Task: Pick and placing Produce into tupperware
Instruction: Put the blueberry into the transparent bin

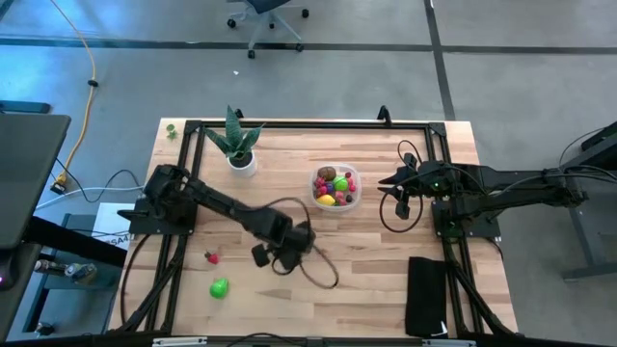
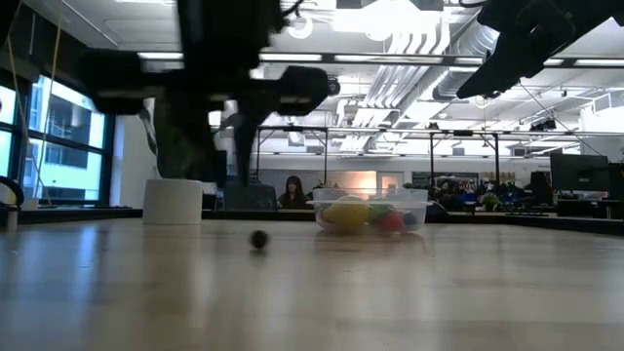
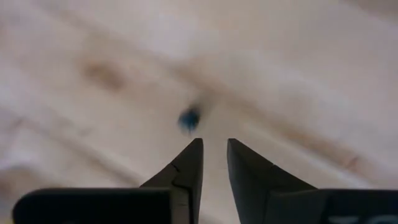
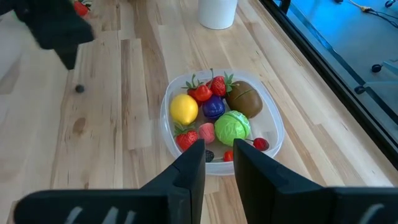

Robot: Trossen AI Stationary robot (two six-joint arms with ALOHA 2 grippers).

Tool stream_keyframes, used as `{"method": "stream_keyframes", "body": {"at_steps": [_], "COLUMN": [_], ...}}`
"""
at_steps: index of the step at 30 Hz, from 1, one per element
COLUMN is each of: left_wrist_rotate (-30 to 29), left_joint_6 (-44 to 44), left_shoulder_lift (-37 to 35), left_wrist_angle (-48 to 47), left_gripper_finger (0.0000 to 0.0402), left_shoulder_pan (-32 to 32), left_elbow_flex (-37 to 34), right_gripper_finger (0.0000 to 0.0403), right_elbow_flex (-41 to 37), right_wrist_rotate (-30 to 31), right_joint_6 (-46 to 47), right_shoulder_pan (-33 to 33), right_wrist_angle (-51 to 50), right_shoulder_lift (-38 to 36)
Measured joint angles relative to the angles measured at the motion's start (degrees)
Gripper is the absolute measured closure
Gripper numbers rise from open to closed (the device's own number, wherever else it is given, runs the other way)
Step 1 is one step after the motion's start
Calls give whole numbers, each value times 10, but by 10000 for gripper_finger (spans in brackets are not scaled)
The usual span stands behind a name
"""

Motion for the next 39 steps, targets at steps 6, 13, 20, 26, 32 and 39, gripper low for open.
{"method": "stream_keyframes", "body": {"at_steps": [6, 13, 20, 26, 32, 39], "left_wrist_rotate": [6, 63, 120, 162, 165, 168], "left_joint_6": [17, 28, -22, -47, -92, -146], "left_shoulder_lift": [-1, 8, 38, 43, 43, 43], "left_wrist_angle": [-31, 54, 122, 187, 264, 385], "left_gripper_finger": [352, 333, 303, 298, 298, 298], "left_shoulder_pan": [52, 76, 62, 44, 17, 10], "left_elbow_flex": [46, 49, 49, 49, 20, -38], "right_gripper_finger": [329, 329, 329, 329, 329, 329], "right_elbow_flex": [0, 0, 0, 0, 0, 0], "right_wrist_rotate": [0, 0, 0, 0, 0, 0], "right_joint_6": [0, 0, 0, 0, 0, 0], "right_shoulder_pan": [0, 0, 0, 0, 0, 0], "right_wrist_angle": [0, 0, -1, 0, -1, 0], "right_shoulder_lift": [0, 0, 0, 0, 0, 0]}}
